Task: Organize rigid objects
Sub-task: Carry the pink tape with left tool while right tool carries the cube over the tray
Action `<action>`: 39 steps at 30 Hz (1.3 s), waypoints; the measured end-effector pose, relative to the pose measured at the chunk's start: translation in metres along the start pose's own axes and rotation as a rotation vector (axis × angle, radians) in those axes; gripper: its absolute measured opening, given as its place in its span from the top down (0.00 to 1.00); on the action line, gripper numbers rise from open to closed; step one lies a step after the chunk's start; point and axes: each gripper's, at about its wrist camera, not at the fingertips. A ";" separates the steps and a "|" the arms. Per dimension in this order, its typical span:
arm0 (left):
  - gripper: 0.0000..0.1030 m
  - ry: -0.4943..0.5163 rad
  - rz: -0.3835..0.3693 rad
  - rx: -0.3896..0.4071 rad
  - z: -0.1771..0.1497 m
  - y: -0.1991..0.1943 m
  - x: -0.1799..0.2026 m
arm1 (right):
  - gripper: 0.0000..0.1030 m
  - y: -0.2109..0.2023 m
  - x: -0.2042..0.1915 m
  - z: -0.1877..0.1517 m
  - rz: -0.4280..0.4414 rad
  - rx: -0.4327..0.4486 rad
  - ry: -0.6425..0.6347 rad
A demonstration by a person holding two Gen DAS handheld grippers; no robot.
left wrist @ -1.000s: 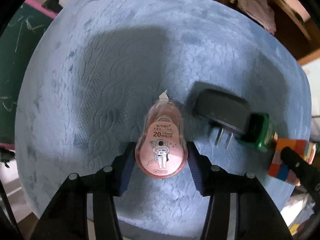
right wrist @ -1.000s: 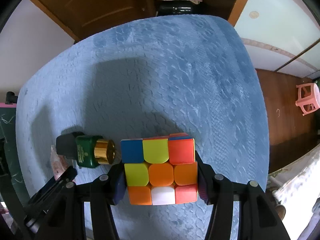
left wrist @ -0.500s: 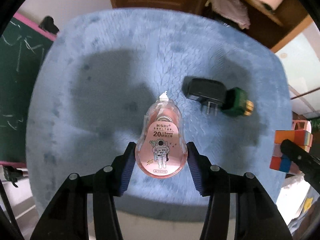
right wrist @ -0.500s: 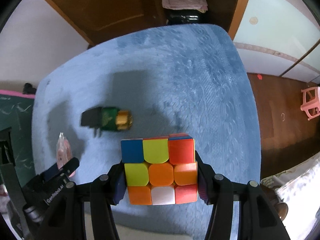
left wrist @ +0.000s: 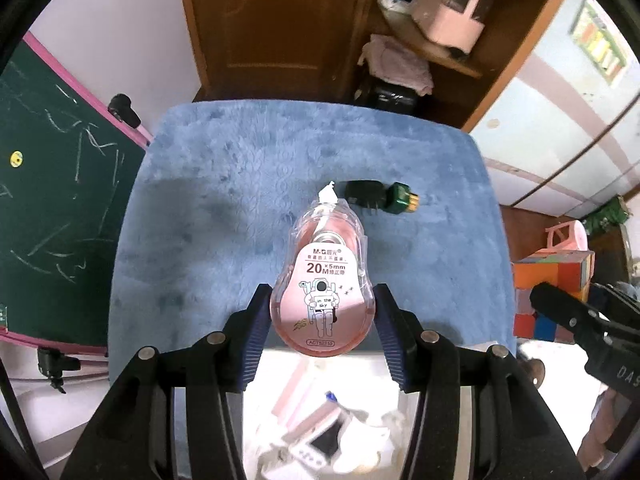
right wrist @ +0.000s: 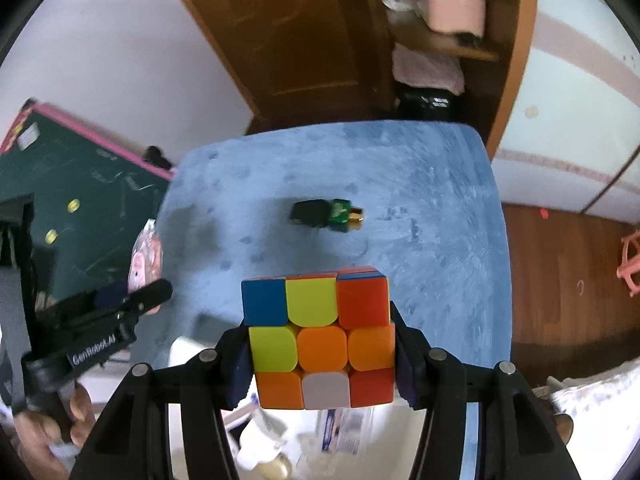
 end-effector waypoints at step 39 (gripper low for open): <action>0.47 0.242 -0.027 -0.155 -0.124 0.109 0.057 | 0.44 0.053 -0.014 -0.237 -0.139 -0.308 -0.134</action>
Point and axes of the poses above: each gripper's, at about its wrist camera, not at the fingertips, and y roughly the way its jaws point, x to its right, z to its top, and after that the axes turned 1 degree about x, right-handed
